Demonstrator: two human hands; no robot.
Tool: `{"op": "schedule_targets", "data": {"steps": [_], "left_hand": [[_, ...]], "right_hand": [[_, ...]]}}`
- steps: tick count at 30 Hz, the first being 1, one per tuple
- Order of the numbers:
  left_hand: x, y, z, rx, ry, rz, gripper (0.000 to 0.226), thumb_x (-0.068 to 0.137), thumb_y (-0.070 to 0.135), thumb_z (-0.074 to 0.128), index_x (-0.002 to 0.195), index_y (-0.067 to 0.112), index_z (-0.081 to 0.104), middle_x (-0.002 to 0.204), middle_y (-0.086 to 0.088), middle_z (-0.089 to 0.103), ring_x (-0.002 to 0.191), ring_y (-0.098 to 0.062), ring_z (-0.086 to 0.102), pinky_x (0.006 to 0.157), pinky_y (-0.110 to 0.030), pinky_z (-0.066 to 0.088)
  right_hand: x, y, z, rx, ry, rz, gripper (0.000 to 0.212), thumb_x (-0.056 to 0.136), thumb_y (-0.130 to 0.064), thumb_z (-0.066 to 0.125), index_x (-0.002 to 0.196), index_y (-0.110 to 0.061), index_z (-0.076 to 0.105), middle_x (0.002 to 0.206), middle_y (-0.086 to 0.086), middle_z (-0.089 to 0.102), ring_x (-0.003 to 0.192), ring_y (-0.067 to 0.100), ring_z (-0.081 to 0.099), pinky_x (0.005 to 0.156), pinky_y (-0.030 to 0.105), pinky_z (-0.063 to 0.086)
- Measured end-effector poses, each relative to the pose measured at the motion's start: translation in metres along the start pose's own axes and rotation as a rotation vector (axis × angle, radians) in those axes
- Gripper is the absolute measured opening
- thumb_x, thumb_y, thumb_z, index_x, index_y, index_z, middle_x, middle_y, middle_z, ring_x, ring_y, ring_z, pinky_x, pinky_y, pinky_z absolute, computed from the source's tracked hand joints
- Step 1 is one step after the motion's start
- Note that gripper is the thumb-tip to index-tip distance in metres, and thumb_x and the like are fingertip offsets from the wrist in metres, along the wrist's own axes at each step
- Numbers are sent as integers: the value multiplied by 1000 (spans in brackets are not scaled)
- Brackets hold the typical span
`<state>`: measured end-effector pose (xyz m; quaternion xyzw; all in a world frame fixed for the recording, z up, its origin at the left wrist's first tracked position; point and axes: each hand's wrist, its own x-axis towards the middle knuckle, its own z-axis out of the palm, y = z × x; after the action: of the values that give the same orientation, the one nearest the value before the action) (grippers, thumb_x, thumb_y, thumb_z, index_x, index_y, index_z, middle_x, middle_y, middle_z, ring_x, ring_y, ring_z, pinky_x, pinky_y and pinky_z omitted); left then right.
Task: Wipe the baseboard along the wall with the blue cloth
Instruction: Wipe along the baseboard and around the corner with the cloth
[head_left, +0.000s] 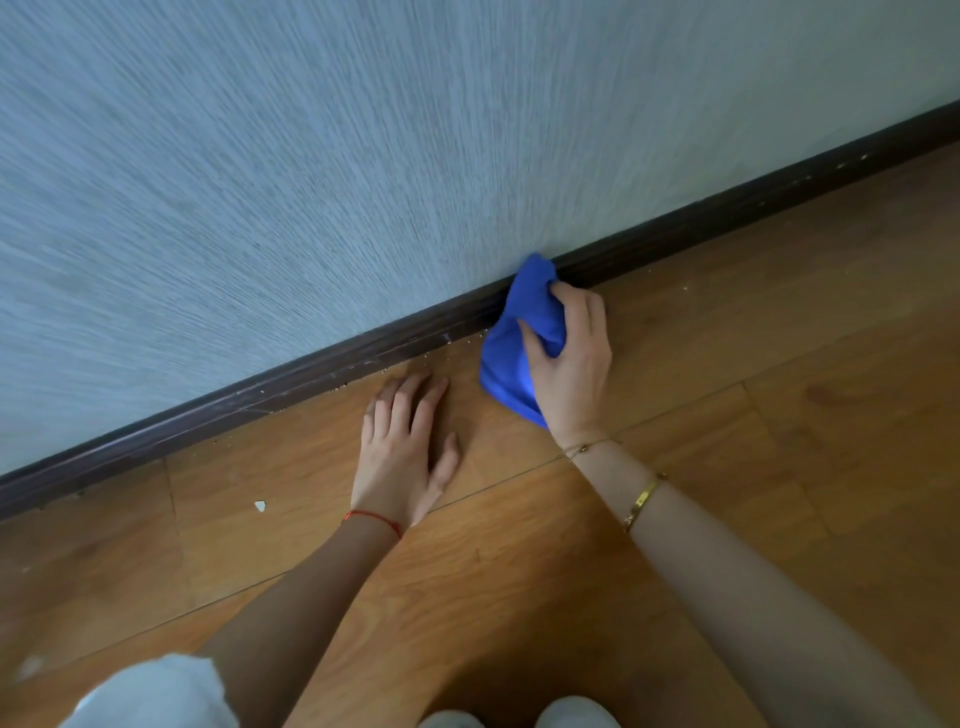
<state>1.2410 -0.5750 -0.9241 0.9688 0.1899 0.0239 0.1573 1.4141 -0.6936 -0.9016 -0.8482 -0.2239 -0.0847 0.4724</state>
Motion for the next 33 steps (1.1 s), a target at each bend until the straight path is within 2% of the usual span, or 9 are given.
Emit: {"op": "schedule_targets", "data": {"steps": [4,7,11,16,21,23,26,29,33], "left_hand": [[-1,0,0,18,-2,-4,59,96,43,46,147,13,45,149,-11,43,132,-33,42,108,-52,38],[0,-1,1,29,4,-3,59,96,43,46,147,13,45,148,-12,43,131,-33,43,106,-52,39],[1,-1,2,16,8,5,60,96,43,45,147,13,44,149,-12,43,135,-33,40,110,-52,36],[0,-2,3,19,23,6,60,95,42,47,146,12,45,148,-12,43,133,-34,41,109,-51,37],[0,-1,2,37,13,-1,60,96,44,45,148,14,43,149,-11,42,134,-33,40,110,-50,37],[0,0,1,34,8,-2,60,97,44,44,148,14,43,149,-11,42,134,-33,41,110,-51,38],[-1,1,1,34,0,-4,60,96,44,44,148,13,43,148,-11,42,134,-34,42,110,-52,38],[1,2,-1,61,-4,7,59,95,42,45,145,11,46,146,-13,45,130,-35,46,108,-50,40],[6,7,-10,95,-28,38,58,92,42,47,141,12,50,142,-10,49,119,-32,50,96,-45,45]], "right_hand": [[25,22,-24,-39,124,99,38,82,-6,71,118,-1,60,113,14,58,106,18,55,94,14,41],[42,33,-32,-63,228,203,38,83,-9,69,118,0,59,112,14,58,105,22,55,94,30,47],[9,3,-6,-26,72,81,40,82,-4,71,120,-2,58,116,14,56,108,22,56,94,23,45],[-14,-15,12,19,-64,-85,35,82,-1,71,116,-1,62,111,12,58,105,22,58,91,27,49],[41,31,-34,-38,235,203,39,81,-6,69,118,0,59,114,16,57,106,23,57,94,10,38],[53,35,-39,-86,269,235,38,82,-7,68,118,0,58,114,17,57,107,22,55,94,8,36],[31,17,-23,-58,124,144,39,82,-4,69,119,-2,57,115,15,55,108,22,55,95,22,43],[2,-4,-9,-41,-88,-49,37,81,0,72,116,-1,60,110,12,57,104,22,56,94,17,41],[14,-1,-31,-53,-175,-59,37,83,-5,72,118,-5,60,111,8,58,102,24,58,91,22,44]]}}
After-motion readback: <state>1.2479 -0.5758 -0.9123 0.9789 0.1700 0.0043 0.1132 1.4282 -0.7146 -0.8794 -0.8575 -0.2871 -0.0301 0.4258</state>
